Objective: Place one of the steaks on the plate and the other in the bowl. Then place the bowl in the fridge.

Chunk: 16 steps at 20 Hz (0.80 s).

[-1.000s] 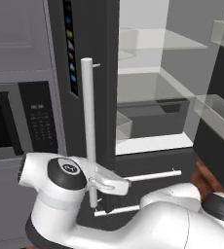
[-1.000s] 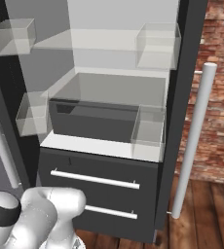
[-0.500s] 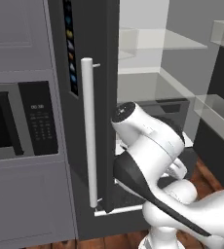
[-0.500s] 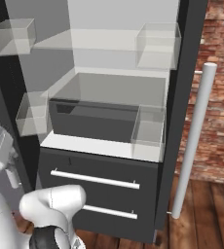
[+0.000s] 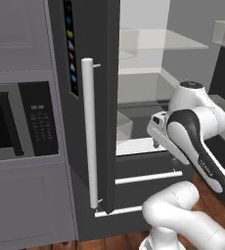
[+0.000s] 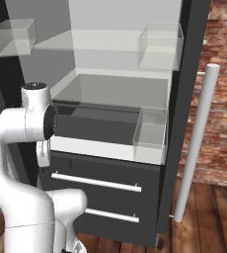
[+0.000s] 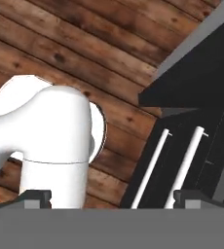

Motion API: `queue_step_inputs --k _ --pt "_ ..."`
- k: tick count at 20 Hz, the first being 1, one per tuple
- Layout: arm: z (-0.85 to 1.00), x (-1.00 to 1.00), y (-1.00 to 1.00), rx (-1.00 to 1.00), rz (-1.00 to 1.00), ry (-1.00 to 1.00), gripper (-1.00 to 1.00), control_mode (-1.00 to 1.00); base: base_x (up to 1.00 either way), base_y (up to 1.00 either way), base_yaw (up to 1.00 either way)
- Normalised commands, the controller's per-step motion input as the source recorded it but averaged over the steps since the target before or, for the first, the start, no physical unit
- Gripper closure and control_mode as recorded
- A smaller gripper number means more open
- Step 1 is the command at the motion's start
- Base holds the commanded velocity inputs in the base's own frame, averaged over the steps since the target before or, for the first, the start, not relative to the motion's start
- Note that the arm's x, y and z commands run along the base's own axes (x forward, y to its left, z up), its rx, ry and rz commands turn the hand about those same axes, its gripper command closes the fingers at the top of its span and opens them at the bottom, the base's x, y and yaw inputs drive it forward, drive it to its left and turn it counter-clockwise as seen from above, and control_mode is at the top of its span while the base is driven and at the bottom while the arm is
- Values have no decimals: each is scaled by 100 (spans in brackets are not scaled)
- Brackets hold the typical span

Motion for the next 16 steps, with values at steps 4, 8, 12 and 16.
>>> queue_step_inputs --k 4,8,12,16 --pt "-5 100 -20 63 -8 16 -100 -100 0 0 0" --pt "-18 99 -6 50 -4 16 -100 -100 0 0 0" --pt "-41 68 49 35 1 2 -100 -100 0 0 0" --pt "-10 85 56 27 1 3 -100 -100 0 0 0"
